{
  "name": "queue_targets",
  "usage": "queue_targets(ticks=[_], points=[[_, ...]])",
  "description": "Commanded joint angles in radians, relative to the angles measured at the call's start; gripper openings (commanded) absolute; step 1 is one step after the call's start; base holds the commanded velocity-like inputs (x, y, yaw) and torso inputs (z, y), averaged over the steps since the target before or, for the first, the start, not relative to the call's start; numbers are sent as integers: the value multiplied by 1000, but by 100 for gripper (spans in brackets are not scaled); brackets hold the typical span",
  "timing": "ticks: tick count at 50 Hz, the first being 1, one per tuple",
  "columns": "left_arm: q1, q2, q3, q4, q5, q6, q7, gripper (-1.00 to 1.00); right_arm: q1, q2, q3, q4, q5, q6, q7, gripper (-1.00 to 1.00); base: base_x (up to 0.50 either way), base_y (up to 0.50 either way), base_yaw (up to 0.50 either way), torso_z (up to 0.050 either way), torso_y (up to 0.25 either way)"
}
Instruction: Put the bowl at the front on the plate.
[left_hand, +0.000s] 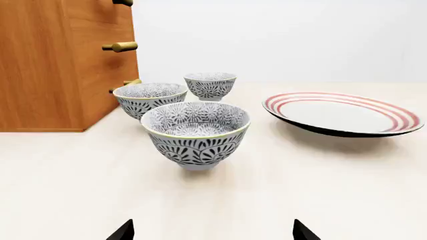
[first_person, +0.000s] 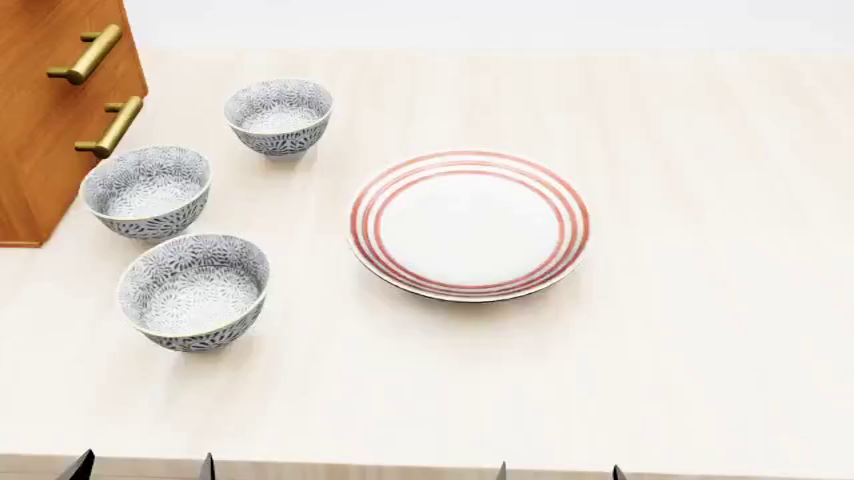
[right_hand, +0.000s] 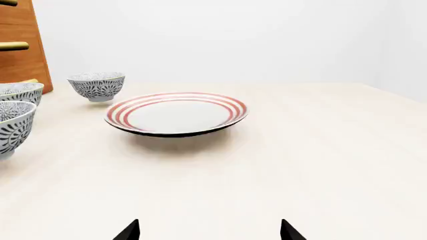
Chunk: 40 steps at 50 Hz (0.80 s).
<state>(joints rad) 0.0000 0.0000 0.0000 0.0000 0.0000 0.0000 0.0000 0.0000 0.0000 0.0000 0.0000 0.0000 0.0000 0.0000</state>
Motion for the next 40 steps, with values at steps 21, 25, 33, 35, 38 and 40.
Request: queue_targets(ticks=[21, 25, 33, 35, 38, 40], points=[[-24, -75, 86, 166, 12, -263, -110, 100, -9, 81, -54, -130, 166, 157, 65, 100, 0, 0, 0, 0, 0], [-32, -85, 95, 250, 6, -343, -106, 100, 5, 100, -63, -213, 175, 276, 85, 100, 0, 0, 0, 0, 0], [-99, -98, 108, 438, -15, -575, -100, 100, 71, 128, -74, -455, 189, 543, 154, 100, 0, 0, 0, 0, 0], [-136, -86, 87, 493, -49, -672, -98, 100, 97, 133, -63, -512, 203, 602, 167, 100, 0, 0, 0, 0, 0], [-173, -79, 76, 552, -78, -758, -98, 100, 148, 145, -67, -584, 220, 707, 178, 100, 0, 0, 0, 0, 0], [-194, -87, 93, 571, -72, -774, -100, 100, 185, 160, -76, -631, 223, 787, 187, 100, 0, 0, 0, 0, 0]])
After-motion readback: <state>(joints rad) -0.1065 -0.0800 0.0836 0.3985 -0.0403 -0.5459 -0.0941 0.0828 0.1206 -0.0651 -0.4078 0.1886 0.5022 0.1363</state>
